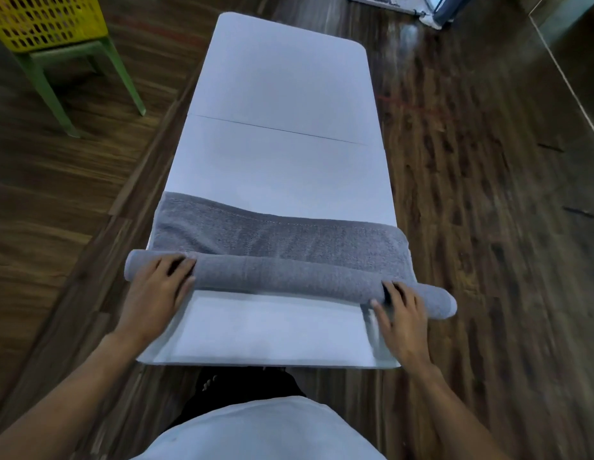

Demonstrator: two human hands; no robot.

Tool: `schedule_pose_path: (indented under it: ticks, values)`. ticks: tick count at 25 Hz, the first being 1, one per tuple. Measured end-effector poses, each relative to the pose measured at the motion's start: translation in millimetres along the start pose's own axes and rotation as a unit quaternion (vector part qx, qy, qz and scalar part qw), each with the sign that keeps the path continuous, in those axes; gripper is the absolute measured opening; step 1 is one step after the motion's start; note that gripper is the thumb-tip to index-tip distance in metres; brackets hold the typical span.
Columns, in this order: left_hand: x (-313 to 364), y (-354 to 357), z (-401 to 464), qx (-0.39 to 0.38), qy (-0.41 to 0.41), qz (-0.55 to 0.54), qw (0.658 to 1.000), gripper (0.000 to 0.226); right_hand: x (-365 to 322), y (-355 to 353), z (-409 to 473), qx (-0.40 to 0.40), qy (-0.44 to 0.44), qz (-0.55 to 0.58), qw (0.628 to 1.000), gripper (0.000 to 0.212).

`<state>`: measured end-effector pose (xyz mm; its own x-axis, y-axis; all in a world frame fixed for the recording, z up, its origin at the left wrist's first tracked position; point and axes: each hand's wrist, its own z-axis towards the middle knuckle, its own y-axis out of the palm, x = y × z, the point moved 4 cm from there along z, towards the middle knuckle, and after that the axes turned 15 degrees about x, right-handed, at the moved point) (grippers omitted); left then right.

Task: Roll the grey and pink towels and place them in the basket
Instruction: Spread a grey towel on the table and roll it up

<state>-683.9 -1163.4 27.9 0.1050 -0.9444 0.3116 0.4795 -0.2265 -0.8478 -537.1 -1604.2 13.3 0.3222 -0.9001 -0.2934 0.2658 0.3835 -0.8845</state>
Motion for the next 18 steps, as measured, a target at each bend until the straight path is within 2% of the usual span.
schedule_pose_path:
  ticks: [2,3,8,11,13,14,15,16,18]
  values:
    - [-1,11,-7,-0.049,0.006,0.023,0.999,0.054,7,9,-7,-0.045,-0.036,-0.032,0.998,0.064]
    - [-4,16,-2,-0.070,0.007,0.028,0.997,0.058,10,12,-2,-0.056,-0.043,-0.041,0.997,0.065]
    - [-14,9,27,-0.151,-0.028,0.000,0.988,0.059,7,9,29,-0.072,-0.010,-0.011,0.997,0.043]
    - [-27,2,18,-0.226,-0.044,-0.041,0.972,0.041,16,5,27,-0.163,-0.043,0.019,0.986,0.043]
    - [-31,5,29,-0.300,-0.082,-0.089,0.946,0.047,23,7,42,-0.231,-0.029,0.055,0.971,0.049]
    - [-33,7,35,-0.313,-0.119,-0.109,0.936,0.049,21,7,51,-0.230,0.011,0.094,0.968,0.047]
    - [-33,6,41,-0.286,-0.149,-0.121,0.939,0.050,20,6,58,-0.202,0.061,0.126,0.969,0.043]
    - [-34,2,48,-0.210,-0.145,-0.116,0.960,0.046,19,3,62,-0.146,0.097,0.134,0.975,0.039]
    - [-25,-10,45,-0.048,-0.074,-0.038,0.995,0.032,12,-4,53,-0.021,0.081,0.055,0.995,0.030]
